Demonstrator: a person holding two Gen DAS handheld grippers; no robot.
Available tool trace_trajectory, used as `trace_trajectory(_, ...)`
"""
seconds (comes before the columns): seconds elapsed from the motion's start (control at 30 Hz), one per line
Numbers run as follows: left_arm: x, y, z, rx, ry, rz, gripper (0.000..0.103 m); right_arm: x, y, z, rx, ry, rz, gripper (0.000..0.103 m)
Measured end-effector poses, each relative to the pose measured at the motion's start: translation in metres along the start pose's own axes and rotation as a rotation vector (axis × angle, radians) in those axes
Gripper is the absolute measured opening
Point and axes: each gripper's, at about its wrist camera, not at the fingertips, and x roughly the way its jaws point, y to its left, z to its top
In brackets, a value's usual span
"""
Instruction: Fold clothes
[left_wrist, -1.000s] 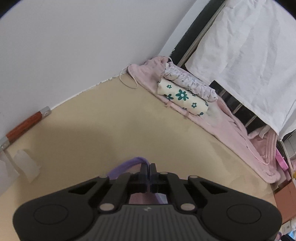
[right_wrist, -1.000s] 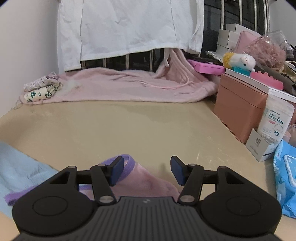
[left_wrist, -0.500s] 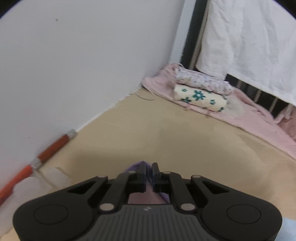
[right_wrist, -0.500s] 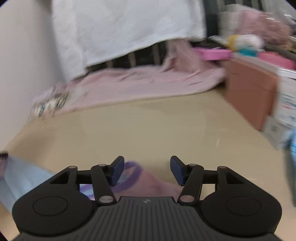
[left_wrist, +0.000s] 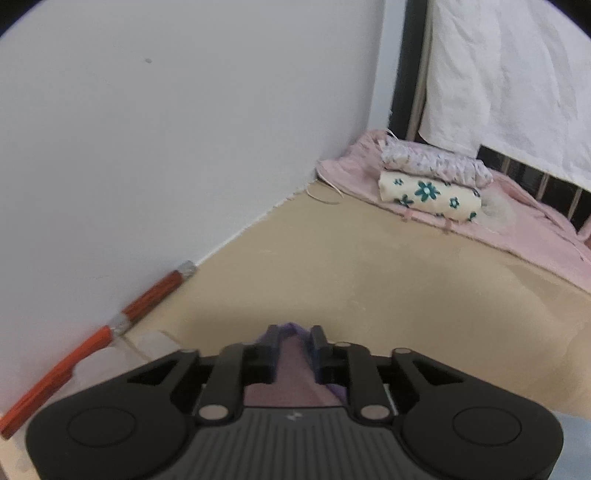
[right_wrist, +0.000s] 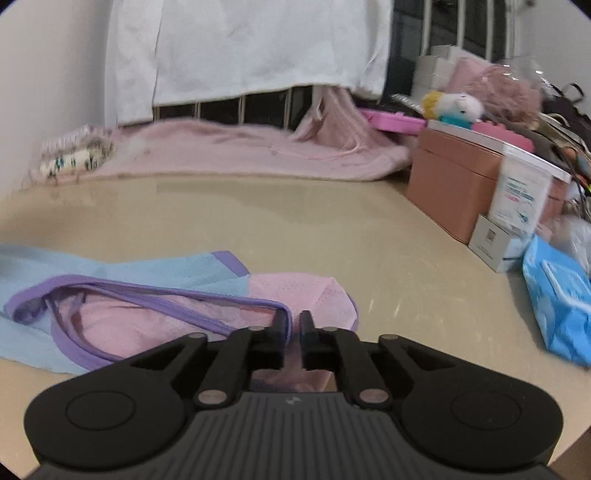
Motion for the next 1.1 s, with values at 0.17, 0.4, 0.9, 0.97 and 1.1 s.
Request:
trace_trajectory(0.17, -0.065, -0.023, -0.008, 0.006, -0.121, -0.139, 0.030, -0.040, -0.024, 0.008, 0.102, -0.091, 0.046, 0.057)
trace_trajectory(0.4, -0.100, -0.117, -0.057, 0.333, -0.077, -0.468, 0.034, 0.001, -0.037, 0.010, 0.261, 0.027, 0.024, 0.058)
trace_trajectory(0.9, -0.085, -0.060, -0.065, 0.132, 0.003, -0.463, 0.051, -0.058, 0.083, 0.033, -0.278, -0.317, 0.103, 0.007)
trace_trajectory(0.97, -0.086, -0.035, -0.057, 0.054, -0.007, -0.413, 0.052, -0.064, 0.126, 0.027, -0.370, -0.304, 0.210, 0.008)
trace_trajectory(1.1, -0.092, -0.008, -0.055, 0.033, -0.014, -0.343, 0.054, -0.045, 0.202, 0.000, -0.493, -0.217, 0.297, 0.031)
